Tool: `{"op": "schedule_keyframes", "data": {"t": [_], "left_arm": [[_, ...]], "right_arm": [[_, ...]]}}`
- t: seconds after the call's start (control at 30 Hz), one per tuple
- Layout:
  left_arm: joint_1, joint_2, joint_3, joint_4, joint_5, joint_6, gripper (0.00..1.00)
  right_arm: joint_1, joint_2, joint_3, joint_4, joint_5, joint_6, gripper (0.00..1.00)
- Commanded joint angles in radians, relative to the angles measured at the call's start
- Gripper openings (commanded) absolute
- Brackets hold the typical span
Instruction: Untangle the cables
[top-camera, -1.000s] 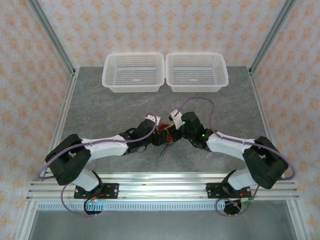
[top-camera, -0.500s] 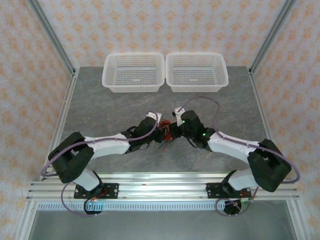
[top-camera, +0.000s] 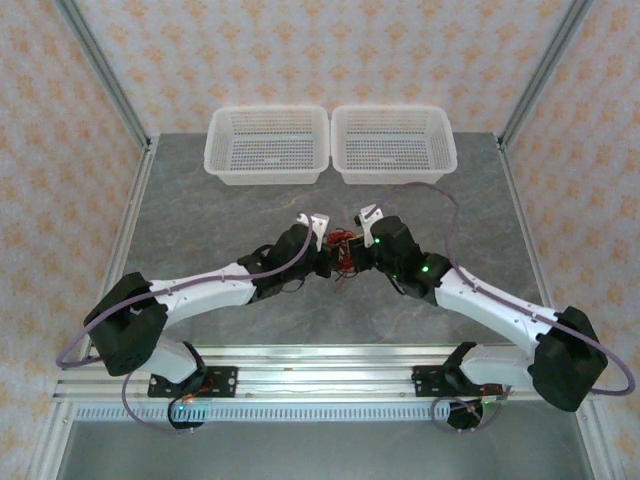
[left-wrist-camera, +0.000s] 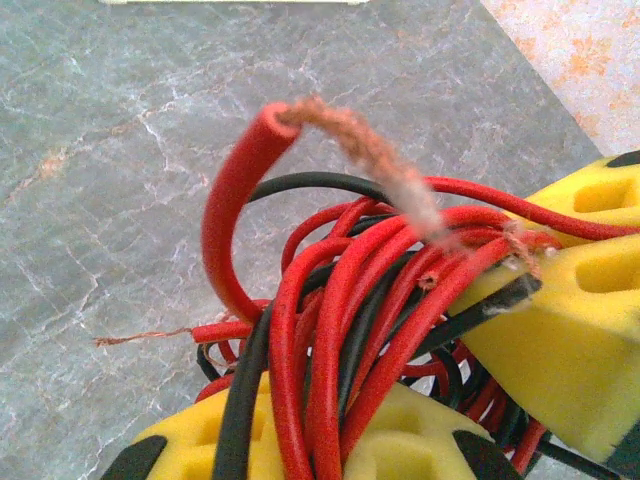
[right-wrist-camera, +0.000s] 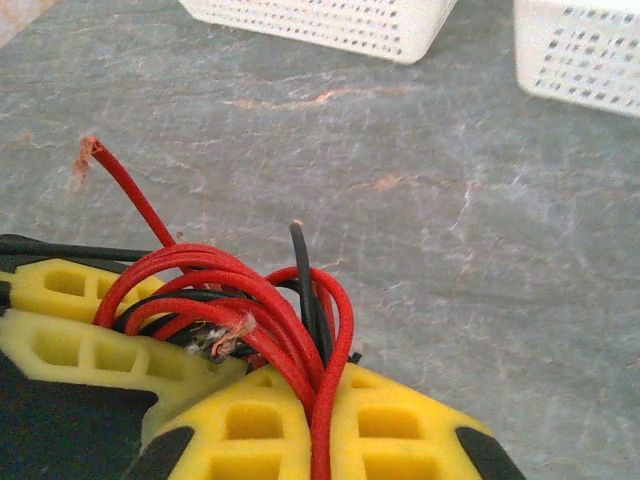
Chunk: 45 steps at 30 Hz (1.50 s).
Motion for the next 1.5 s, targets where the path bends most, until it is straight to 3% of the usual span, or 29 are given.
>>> {"op": "schedule_keyframes", "data": {"t": [0.0, 0.03, 0.23, 0.33, 0.47, 0.67, 1.07, 1.33, 1.47], "left_arm": [[0.018, 0.0, 0.006, -0.211, -0.135, 0.003, 0.0], [0.019, -0.004, 0.008, -0.214, -0.137, -0.007, 0.0], [0.019, -0.003, 0.02, -0.161, -0.11, -0.128, 0.0], [0.02, 0.015, 0.029, -0.118, -0.089, -0.227, 0.0], [0.019, 0.043, 0.066, -0.104, -0.077, -0.315, 0.0], [0.019, 0.051, 0.09, -0.098, -0.079, -0.374, 0.0], [0.019, -0.015, 0.014, -0.034, -0.064, -0.418, 0.0], [0.018, -0.059, -0.036, 0.054, -0.047, -0.431, 0.0], [0.021, -0.082, -0.069, 0.096, -0.053, -0.44, 0.0]], "right_arm": [[-0.027, -0.006, 0.043, -0.079, 0.314, -0.033, 0.01], [-0.027, -0.005, 0.054, -0.082, 0.324, -0.015, 0.05], [-0.028, 0.014, 0.136, -0.134, 0.199, 0.215, 0.57], [-0.029, -0.009, 0.128, -0.132, 0.108, 0.398, 0.68], [-0.028, -0.051, 0.043, -0.056, -0.009, 0.598, 0.7], [-0.023, -0.049, -0.069, 0.042, -0.02, 0.743, 0.68], [-0.015, 0.099, -0.079, 0.132, -0.01, 0.773, 0.63], [-0.004, 0.188, -0.087, 0.21, -0.069, 0.752, 0.59], [-0.003, 0.169, -0.116, 0.306, -0.156, 0.705, 0.61]]}}
